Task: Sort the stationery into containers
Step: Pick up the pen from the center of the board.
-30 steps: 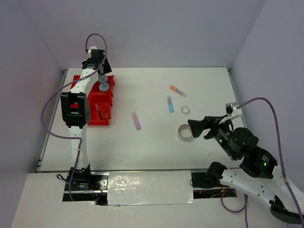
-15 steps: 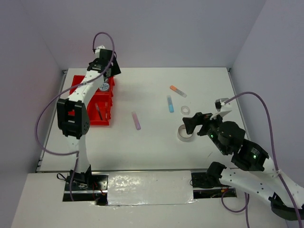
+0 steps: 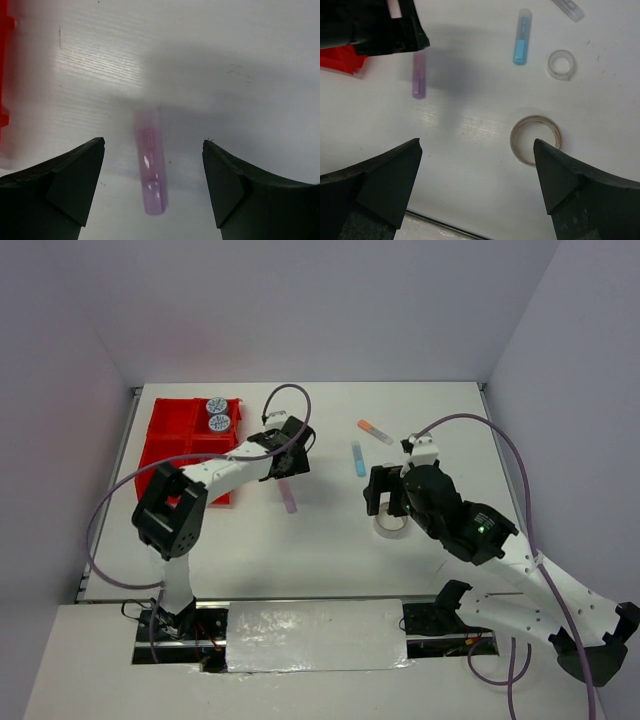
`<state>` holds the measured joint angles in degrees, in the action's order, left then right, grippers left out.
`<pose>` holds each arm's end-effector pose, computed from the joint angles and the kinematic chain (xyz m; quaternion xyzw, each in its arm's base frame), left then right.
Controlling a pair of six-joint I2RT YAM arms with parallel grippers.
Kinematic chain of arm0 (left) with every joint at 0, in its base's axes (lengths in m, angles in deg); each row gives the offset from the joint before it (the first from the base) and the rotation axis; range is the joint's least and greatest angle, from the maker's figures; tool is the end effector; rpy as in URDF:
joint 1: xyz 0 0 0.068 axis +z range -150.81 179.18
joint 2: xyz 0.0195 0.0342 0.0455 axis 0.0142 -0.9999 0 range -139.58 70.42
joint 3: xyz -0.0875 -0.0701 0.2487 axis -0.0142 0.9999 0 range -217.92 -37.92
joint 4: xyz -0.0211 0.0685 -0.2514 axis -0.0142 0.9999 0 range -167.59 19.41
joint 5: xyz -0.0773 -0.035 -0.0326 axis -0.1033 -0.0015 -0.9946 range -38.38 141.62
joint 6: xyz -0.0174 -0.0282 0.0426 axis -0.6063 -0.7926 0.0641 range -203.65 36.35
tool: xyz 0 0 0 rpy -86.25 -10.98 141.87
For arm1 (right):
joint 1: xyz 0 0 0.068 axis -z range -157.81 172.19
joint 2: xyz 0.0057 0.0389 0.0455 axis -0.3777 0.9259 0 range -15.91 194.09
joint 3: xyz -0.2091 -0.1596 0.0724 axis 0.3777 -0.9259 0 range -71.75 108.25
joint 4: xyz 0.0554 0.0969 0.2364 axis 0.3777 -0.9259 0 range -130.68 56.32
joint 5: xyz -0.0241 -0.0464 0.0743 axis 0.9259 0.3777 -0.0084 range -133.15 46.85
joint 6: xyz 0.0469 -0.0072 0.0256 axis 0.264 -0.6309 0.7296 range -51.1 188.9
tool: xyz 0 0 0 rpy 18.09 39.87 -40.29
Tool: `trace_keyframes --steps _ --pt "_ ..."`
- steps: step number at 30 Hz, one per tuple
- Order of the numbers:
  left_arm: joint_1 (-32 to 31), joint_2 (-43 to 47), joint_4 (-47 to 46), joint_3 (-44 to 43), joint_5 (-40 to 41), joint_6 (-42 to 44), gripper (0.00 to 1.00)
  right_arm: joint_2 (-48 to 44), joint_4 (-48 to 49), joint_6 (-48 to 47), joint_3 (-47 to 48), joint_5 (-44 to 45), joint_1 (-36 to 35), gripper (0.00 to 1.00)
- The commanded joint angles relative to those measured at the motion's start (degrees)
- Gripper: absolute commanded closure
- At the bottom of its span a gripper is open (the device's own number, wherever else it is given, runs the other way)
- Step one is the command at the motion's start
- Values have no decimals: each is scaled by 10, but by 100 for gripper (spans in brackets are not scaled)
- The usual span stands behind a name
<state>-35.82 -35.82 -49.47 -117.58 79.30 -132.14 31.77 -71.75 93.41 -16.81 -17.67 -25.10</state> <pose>0.3376 -0.2163 0.2248 -0.1806 0.9104 -0.0260 0.3714 0.1257 0.1136 0.3449 -0.0608 0.8530 0.1271 0.5026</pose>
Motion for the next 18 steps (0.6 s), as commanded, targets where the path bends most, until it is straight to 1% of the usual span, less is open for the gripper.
trace_keyframes --steps 1,4,6,8,9,10,11,12,14,15,17,18 --pt "8 -61 15 -36 -13 -18 10 -7 30 -9 2 -43 4 0" --pt "8 -80 9 -30 -35 -20 11 -3 29 -13 -2 -46 4 0" --pt "9 -79 -2 -9 -39 -25 11 -4 31 -15 -4 -48 4 0" --pt "9 -75 -3 5 -40 -29 17 -5 35 -16 -10 -52 4 0" --pt "9 -73 -6 10 -43 -28 25 -4 38 -17 -11 -53 4 0" --pt "8 -69 -8 20 -47 -29 30 -3 40 -17 -13 -56 4 0" --pt "8 -67 -12 27 -50 -29 37 -2 44 -18 -13 -59 4 0" --pt "8 -66 -16 32 -53 -28 48 -1 47 -18 -14 -60 4 0" --pt "9 -71 -21 42 -65 -26 55 0 51 -19 -16 -65 6 0" --pt "9 -72 -24 45 -70 -22 67 0 54 -19 -18 -67 6 0" --pt "13 -78 -36 52 -91 -12 82 -3 57 -21 -21 -69 5 0" --pt "16 -75 -42 56 -102 -6 98 -3 57 -22 -21 -73 5 0"
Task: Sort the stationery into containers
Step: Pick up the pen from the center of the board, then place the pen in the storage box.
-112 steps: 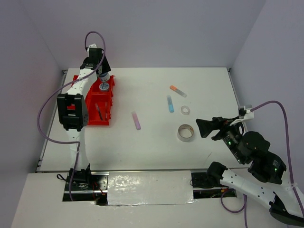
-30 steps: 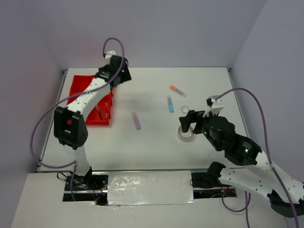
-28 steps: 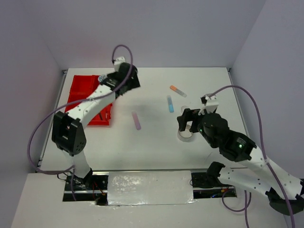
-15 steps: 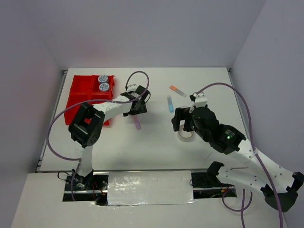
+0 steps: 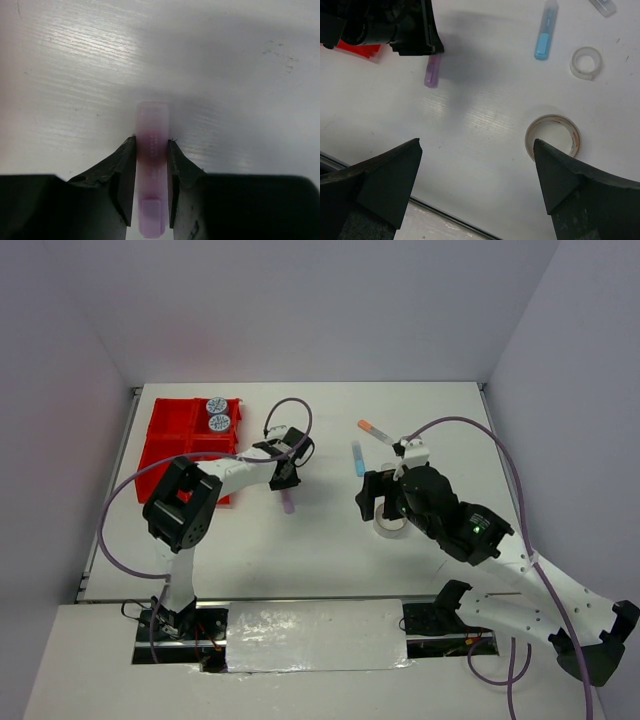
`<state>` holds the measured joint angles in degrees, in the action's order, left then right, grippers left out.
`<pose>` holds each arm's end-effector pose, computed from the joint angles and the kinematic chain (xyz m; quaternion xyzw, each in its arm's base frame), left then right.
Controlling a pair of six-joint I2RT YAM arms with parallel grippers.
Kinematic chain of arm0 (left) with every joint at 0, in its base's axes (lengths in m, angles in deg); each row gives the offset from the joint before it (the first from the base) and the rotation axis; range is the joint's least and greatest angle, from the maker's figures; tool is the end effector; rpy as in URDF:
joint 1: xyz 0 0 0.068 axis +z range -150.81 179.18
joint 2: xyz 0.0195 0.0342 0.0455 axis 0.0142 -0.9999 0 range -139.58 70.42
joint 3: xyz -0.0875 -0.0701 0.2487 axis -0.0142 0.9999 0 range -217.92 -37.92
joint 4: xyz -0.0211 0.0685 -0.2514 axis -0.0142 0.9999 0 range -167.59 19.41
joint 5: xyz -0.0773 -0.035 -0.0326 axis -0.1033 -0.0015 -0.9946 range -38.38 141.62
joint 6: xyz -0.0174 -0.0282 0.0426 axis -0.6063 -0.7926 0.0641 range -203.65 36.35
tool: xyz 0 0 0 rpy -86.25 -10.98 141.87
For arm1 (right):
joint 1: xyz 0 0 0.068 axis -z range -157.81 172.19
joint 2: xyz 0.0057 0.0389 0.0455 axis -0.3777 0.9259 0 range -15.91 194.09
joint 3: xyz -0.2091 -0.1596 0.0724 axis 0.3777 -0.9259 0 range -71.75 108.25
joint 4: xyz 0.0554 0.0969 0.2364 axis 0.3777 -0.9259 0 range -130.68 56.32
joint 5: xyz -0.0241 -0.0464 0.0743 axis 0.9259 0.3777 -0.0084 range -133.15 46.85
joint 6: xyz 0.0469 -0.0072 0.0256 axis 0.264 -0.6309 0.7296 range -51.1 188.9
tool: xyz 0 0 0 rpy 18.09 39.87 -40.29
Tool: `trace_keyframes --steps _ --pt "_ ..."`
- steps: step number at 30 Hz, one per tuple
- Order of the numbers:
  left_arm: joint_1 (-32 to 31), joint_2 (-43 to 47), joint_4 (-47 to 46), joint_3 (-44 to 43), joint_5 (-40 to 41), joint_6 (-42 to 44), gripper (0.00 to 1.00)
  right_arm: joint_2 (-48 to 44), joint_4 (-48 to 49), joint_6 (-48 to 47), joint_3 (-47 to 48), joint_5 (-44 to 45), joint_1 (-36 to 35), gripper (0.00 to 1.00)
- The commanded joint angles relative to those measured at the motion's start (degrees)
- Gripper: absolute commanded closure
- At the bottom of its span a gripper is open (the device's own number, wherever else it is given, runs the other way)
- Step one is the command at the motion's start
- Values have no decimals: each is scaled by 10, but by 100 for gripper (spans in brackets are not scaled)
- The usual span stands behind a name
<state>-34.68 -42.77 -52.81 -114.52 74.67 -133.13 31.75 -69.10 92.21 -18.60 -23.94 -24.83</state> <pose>0.3461 -0.2155 0.1645 -0.1779 0.9339 -0.0166 0.3097 0.1269 0.1189 0.3381 -0.0937 0.8526 0.1662 0.4866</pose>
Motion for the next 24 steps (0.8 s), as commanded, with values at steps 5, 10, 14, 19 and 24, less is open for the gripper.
trace_keyframes --steps 5,10,14,19,24 --pt "42 60 -40 -10 -93 94 100 -20 40 -19 -9 -19 4 0" --pt "142 89 67 -163 9 139 100 -26 45 -27 -11 -29 4 0" --pt "266 54 128 -247 40 126 96 -30 54 -32 -15 -33 3 0" --pt "397 -24 102 -334 -50 131 94 -28 65 -44 -17 -50 5 0" --pt "438 -110 47 -412 -107 188 86 -12 61 -56 -9 -67 4 0"
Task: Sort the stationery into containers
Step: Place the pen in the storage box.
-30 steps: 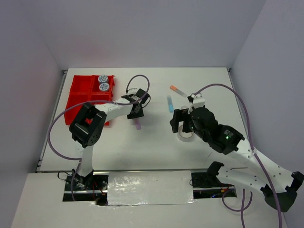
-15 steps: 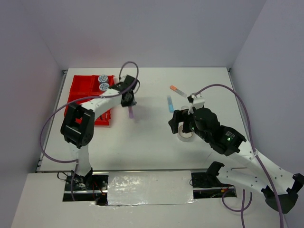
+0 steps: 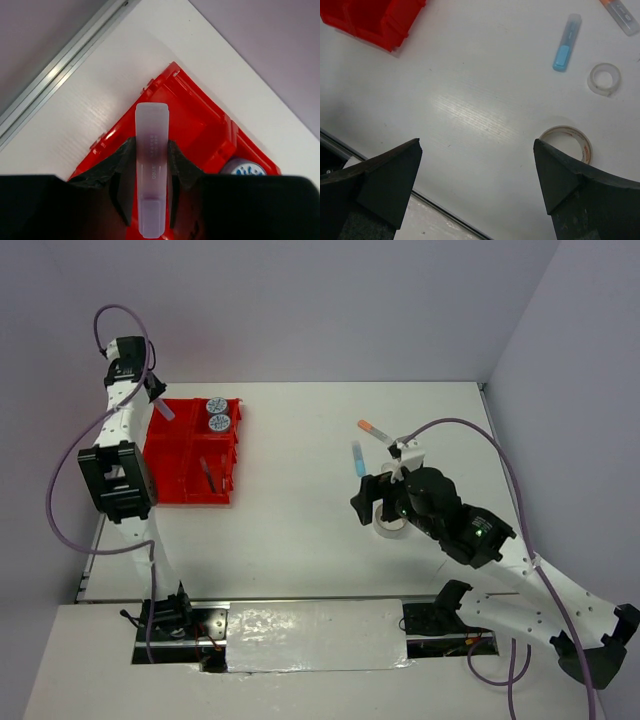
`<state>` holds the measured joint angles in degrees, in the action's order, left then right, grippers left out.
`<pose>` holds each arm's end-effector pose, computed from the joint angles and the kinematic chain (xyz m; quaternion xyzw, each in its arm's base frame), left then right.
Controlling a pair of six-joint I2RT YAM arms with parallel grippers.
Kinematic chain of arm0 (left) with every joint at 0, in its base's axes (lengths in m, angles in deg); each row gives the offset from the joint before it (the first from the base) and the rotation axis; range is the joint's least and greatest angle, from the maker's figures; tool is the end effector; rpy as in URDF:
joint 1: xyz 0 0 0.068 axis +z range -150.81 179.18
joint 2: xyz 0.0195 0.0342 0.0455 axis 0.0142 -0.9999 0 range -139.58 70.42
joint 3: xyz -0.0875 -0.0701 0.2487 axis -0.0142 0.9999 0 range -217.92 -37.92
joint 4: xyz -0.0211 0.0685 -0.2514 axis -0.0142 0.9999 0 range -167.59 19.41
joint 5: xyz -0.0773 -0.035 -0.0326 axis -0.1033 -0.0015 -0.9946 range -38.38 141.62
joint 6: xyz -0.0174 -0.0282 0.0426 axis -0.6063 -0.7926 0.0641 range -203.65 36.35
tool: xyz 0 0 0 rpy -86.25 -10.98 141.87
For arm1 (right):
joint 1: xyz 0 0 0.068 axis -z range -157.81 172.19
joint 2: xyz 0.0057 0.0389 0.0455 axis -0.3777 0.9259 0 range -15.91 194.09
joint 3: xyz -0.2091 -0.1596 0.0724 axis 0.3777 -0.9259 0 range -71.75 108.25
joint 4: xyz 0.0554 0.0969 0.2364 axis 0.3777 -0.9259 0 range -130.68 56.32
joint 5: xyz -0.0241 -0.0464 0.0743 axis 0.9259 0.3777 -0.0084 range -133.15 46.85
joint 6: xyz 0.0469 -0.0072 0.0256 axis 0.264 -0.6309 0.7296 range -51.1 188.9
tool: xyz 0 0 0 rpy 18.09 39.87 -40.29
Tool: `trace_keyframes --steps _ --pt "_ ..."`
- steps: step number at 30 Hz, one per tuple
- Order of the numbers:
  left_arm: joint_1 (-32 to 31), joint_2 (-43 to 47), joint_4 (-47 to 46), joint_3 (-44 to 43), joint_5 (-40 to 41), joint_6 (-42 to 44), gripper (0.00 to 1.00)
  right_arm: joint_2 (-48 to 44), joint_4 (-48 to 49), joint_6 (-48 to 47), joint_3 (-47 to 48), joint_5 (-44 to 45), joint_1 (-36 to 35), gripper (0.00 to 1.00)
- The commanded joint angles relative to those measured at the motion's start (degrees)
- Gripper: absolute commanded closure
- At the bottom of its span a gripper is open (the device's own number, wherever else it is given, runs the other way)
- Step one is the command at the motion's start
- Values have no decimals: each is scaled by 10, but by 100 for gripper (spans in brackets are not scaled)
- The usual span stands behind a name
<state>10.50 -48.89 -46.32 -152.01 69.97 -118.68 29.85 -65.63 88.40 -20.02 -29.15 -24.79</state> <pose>0.4736 0.1061 0.3170 -0.4128 0.7822 0.0480 0.4642 0.1228 0.1189 0.3403 -0.1372 0.8329 0.2020 0.4966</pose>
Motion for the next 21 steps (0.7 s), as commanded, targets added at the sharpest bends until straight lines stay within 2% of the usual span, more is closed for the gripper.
trace_keyframes --steps 1,10,12,13,16,18,19,21 --pt "-8 -58 -21 -56 -62 54 85 8 34 -19 2 -17 4 0" --pt "6 -50 -124 0 -65 73 68 28 53 -19 -7 -50 3 0" --pt "6 -55 -117 -4 -54 73 59 30 52 -20 -5 -52 4 0" --pt "6 -55 -114 -4 -49 71 46 29 51 -20 -3 -52 3 0" --pt "6 -56 -99 -4 -23 58 22 29 48 -21 4 -52 3 0" --pt "6 -57 -88 -7 -7 53 12 28 43 -22 6 -53 4 0" --pt "6 -60 -79 -13 -3 49 3 28 42 -21 7 -52 4 0" --pt "6 -59 -60 -29 -5 41 1 31 41 -21 7 -47 3 0"
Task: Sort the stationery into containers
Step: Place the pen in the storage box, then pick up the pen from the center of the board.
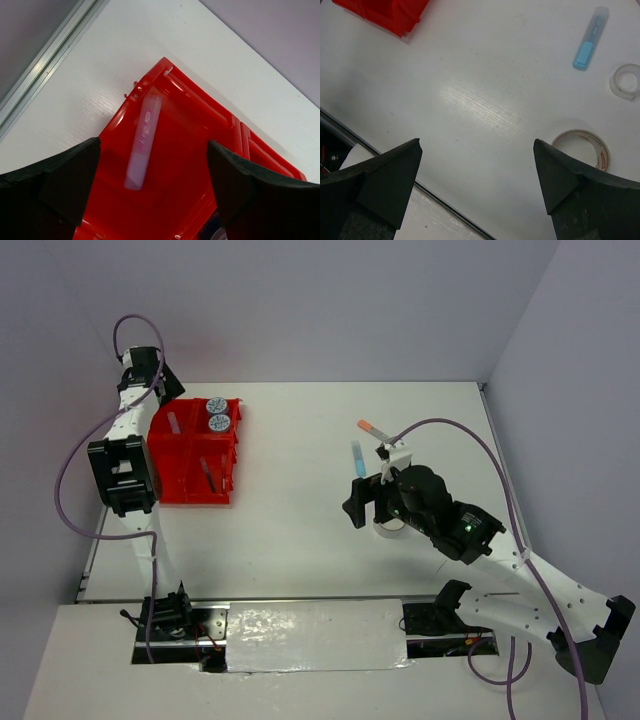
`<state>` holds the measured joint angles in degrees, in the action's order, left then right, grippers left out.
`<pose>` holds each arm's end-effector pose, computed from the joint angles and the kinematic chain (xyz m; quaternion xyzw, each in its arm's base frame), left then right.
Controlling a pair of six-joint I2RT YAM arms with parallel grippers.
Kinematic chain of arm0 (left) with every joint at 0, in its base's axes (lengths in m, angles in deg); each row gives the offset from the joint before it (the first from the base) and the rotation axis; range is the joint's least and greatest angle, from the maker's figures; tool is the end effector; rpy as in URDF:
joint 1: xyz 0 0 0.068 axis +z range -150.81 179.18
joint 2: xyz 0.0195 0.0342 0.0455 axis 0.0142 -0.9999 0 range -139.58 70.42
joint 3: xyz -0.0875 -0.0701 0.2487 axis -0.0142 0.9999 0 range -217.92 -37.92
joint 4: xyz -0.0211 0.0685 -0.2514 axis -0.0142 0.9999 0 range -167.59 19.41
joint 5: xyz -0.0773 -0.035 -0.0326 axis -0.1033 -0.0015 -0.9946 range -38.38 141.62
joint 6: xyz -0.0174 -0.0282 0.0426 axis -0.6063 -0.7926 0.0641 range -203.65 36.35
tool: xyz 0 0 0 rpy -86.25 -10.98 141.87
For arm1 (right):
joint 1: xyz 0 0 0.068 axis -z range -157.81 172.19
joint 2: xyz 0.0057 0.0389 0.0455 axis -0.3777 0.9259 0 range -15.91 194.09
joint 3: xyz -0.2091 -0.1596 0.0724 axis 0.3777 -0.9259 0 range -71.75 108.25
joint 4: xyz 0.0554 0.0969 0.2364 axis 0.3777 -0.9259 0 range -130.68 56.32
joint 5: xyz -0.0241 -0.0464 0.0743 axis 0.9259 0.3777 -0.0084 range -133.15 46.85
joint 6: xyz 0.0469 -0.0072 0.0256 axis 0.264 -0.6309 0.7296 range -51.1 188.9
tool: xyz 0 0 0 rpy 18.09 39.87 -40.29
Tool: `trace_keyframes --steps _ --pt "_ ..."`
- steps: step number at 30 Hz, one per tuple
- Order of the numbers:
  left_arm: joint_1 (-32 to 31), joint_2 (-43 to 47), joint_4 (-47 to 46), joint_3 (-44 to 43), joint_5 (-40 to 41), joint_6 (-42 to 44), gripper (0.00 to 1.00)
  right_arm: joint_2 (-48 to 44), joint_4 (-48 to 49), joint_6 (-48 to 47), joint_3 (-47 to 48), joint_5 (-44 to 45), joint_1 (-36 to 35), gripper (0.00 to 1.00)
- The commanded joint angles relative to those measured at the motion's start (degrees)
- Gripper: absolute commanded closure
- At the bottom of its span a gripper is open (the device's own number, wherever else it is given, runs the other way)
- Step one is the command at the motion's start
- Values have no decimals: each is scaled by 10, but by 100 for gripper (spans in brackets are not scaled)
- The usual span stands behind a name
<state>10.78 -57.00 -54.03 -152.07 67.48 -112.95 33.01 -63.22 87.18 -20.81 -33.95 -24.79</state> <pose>0.5067 0.1138 0.2604 -0.3672 0.8084 0.0536 0.4570 0.1310 0.1320 0.3307 -0.1710 0.8360 0.2210 0.4723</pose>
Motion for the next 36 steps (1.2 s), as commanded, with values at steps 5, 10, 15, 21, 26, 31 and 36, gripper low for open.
trace_keyframes --steps 5,10,15,21,26,31,36 --pt "-20 95 14 12 -29 -55 1 45 27 8 18 36 14 0" --pt "-153 152 54 13 16 -45 1 89 62 43 27 57 57 0" --pt "-259 173 45 79 -20 -103 1 114 50 91 31 80 112 0" --pt "-420 79 49 34 12 -159 1 25 -24 168 17 200 113 0" --pt "-507 8 18 -23 40 -153 4 -83 -68 159 1 206 113 0" --pt "-539 -83 17 -91 42 -131 8 -111 -104 140 0 189 115 0" --pt "-557 -155 40 -164 87 -106 10 -131 -85 116 -17 156 114 0"
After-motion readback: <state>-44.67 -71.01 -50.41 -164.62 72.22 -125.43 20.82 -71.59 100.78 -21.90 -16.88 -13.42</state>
